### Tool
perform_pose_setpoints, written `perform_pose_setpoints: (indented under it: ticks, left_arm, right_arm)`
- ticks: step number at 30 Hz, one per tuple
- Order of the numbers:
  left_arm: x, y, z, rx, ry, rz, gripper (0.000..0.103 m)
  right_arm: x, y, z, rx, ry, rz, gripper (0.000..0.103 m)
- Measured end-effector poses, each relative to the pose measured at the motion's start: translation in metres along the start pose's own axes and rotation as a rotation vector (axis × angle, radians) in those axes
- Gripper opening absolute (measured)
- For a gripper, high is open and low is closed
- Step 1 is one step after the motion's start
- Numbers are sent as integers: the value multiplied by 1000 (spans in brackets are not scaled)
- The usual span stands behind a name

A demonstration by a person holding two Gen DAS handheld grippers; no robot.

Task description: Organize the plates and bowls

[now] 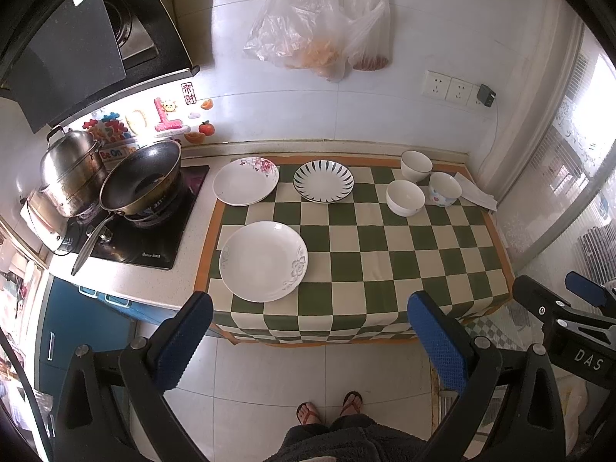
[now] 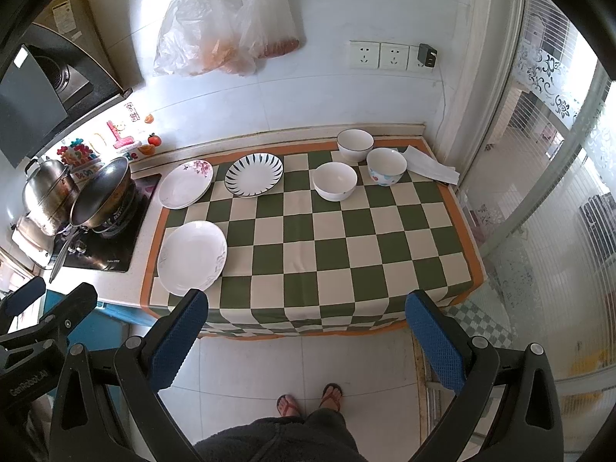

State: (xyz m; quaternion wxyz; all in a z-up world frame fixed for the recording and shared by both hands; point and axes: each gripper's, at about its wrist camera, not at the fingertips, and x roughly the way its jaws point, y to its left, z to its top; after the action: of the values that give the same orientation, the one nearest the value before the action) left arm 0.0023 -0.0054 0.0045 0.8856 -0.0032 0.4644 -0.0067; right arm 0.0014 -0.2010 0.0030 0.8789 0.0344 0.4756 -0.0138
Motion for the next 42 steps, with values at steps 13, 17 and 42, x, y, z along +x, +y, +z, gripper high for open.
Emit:
perform_pose_setpoints:
  ticks: [13, 17, 42]
  left_arm:
    - [0, 0, 0, -2, -3, 0, 103]
    - [1, 1, 1, -1, -1, 1, 103]
    - [0, 0, 2, -1, -4, 1, 103]
  right_arm:
    - [-1, 1, -1, 3, 4, 2, 103]
    - [-1, 3, -1, -1, 4, -4, 103]
    - [-1, 3, -1, 0, 3, -1, 103]
